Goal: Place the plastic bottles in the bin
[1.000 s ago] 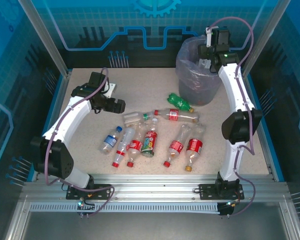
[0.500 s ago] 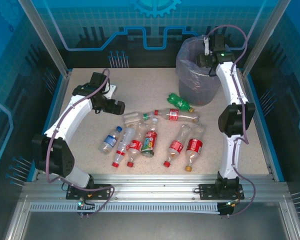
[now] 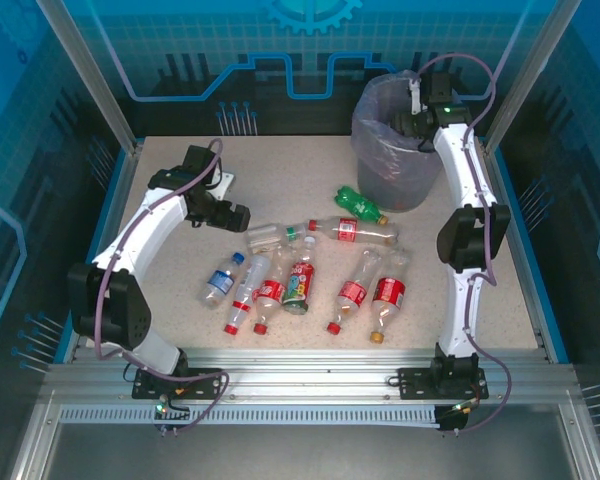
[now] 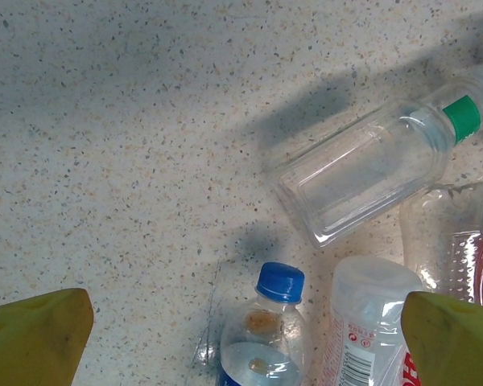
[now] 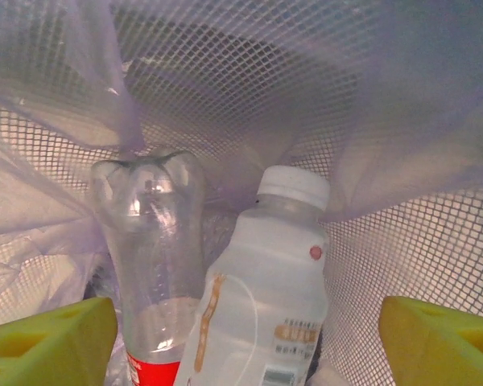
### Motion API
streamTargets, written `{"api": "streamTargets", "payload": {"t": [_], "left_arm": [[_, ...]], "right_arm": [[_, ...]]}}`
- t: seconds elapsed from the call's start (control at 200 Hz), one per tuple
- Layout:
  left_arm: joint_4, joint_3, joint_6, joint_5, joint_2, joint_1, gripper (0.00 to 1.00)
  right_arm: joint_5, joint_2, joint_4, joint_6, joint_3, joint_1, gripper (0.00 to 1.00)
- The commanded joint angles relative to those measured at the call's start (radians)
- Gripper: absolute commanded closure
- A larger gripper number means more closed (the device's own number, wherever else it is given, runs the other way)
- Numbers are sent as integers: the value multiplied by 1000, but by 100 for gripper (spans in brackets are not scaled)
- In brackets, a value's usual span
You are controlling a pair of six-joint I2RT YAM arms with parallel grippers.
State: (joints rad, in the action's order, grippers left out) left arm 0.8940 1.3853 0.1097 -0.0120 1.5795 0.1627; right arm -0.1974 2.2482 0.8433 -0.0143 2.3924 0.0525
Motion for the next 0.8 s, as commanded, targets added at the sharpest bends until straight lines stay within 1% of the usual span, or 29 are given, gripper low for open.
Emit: {"api": "streamTargets", "payload": {"t": [0.0,0.105,0.2,0.315,0.385,0.54,0.635,0.69,0.795], "left_arm": [[43,34,28,-13,8,-3,1],[72,44,39,-11,5,-3,1],[137,61,32,-17,4,-3,1],[225,48,11,-33,-12,-3,1],[260,16,0,-41,-26,-5,1],[296,-73,-14,-45,-37,-5,3],[313,-103,2,-62,-41,-6,3],[320,-114,8,-89,-39,-17,4],[324,-133,17,-76,-14,-33,6]], "right_arm": [[34,-47,38,10,56,-20,13],[64,-89,53,14,66,-20,10],[94,-143,66,16,66,-17,7],[102,-231,69,25,17,-1,6],[104,-305,56,25,-55,18,6],[132,-473,-19,-3,-288,78,6],[162,-560,-65,-30,-413,113,6],[181,-605,-99,-47,-484,123,6],[201,-675,-171,-78,-604,128,6]]}}
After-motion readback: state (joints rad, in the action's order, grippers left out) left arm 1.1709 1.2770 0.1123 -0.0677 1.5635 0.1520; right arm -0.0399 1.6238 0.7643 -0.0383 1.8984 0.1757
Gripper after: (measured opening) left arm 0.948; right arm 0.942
